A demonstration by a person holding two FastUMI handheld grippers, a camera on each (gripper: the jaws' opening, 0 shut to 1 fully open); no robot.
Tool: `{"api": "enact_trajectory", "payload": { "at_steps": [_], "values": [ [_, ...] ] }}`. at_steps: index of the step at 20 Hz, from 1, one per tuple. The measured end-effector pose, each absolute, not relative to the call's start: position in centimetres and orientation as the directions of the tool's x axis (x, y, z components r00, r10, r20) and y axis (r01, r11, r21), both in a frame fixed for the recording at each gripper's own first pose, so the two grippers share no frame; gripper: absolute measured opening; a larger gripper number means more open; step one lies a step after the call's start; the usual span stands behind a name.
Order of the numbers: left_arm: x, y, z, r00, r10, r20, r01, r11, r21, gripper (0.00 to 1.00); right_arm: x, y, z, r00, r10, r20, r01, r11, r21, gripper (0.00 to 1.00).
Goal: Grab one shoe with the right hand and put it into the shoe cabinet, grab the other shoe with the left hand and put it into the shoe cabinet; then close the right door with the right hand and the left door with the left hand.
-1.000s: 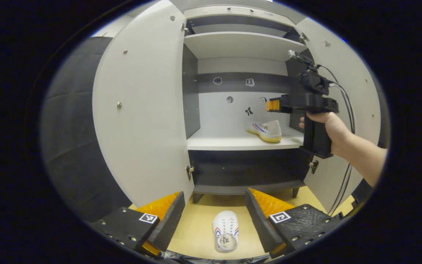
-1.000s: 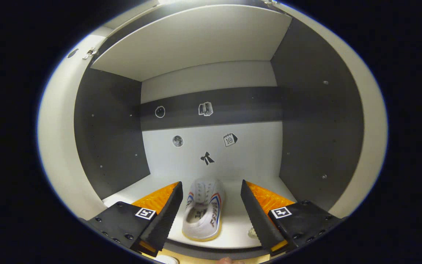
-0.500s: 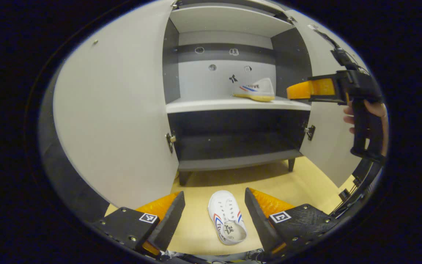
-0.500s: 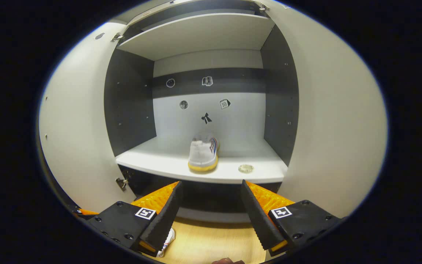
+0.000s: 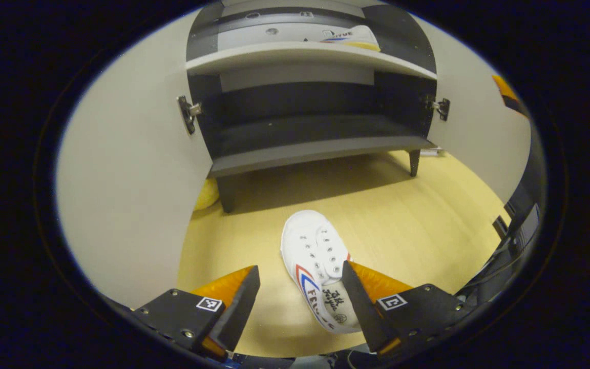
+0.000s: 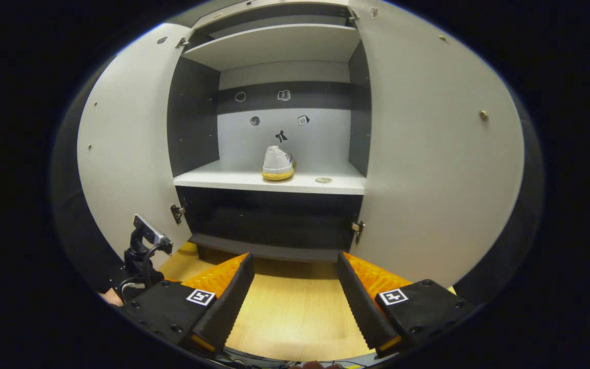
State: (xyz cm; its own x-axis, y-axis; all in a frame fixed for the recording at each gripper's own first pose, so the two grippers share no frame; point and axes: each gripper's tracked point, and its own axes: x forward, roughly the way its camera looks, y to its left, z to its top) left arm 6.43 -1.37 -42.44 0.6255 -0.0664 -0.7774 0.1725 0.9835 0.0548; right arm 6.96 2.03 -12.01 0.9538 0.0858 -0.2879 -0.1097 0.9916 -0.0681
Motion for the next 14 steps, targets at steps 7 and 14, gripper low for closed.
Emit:
{"api": "enact_trajectory", "payload": {
  "at_steps": [7,14],
  "values": [
    [6.3,-0.9,-47.1,0.522,-0.090,-0.848,0.180,0.984,0.006,0.93,1.6,-3.0,-13.8,0.933,-0.043,-0.357,0.001,0.993,-0.116,1.00],
    [5.5,-2.0,-48.3,0.466,-0.160,-0.870,0.184,0.979,-0.081,0.55,-2.3,-10.0,-11.6,0.925,-0.252,-0.285,0.230,0.967,-0.112,1.00]
  ]
}}
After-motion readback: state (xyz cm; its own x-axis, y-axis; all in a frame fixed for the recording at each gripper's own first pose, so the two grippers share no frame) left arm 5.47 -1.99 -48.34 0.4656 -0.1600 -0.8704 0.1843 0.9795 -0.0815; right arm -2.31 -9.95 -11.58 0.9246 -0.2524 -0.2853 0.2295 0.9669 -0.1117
